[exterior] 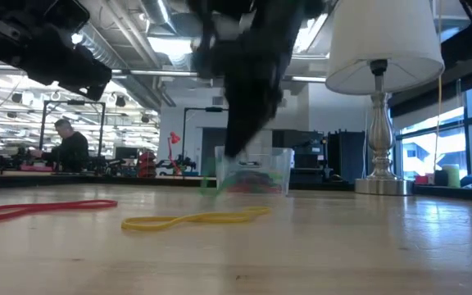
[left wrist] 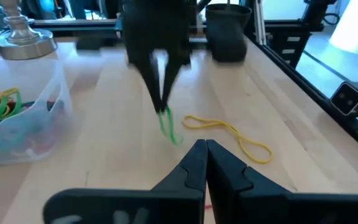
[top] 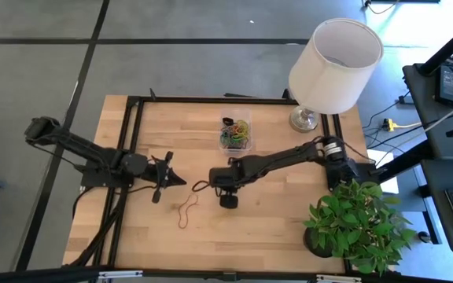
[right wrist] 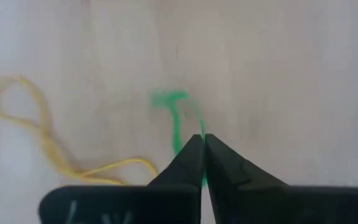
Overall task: Pick and place rubber bands into bin
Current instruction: Put the green rubber band into the transparent bin
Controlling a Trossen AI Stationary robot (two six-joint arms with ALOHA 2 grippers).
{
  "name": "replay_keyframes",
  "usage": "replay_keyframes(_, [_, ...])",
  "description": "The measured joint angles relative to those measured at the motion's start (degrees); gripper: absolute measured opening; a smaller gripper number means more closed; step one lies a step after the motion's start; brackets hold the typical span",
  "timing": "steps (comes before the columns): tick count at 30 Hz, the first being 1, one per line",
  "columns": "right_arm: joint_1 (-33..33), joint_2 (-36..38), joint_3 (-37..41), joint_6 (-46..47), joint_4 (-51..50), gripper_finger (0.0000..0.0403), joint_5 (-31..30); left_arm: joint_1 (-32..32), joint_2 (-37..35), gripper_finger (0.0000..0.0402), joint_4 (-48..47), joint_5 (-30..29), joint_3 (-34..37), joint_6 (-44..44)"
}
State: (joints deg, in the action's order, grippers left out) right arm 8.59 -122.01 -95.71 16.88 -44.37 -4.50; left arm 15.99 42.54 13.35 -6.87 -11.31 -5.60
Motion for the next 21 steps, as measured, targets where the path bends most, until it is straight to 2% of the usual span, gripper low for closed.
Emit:
replay_keyframes(5, [-2.19, 8.13, -0.14, -3.05, -3.19, 0.0005, -3.49, -3.47, 0.05, 0.0003, 0.12, 1.46, 0.00, 0.04])
replay_keyframes(9, [-6.29, 15.14, -0.17, -7.71, -5.81, 0.0004, -9.10, -5.53, 0.05, 0.0002, 0.54, 0.90, 0.00, 0.89])
replay_keyframes(12, [-10.67, 18.80, -0.19, -11.42, -6.74, 0.0003, -9.60, -6.67, 0.07, 0.0002, 0.60, 0.35, 0.00, 0.89])
replay_keyframes(16, [-17.49, 20.69, -0.23, -15.72, -7.56, 0.0002, -9.61, -7.61, 0.07, 0.0003, 0.66, -0.10, 0.00, 0.87])
replay_keyframes(21, [-24.77, 19.59, 1.30, -18.95, -6.86, 0.0002, -9.34, -7.32, 0.10, 0.0002, 2.25, -3.98, -0.40, -0.76])
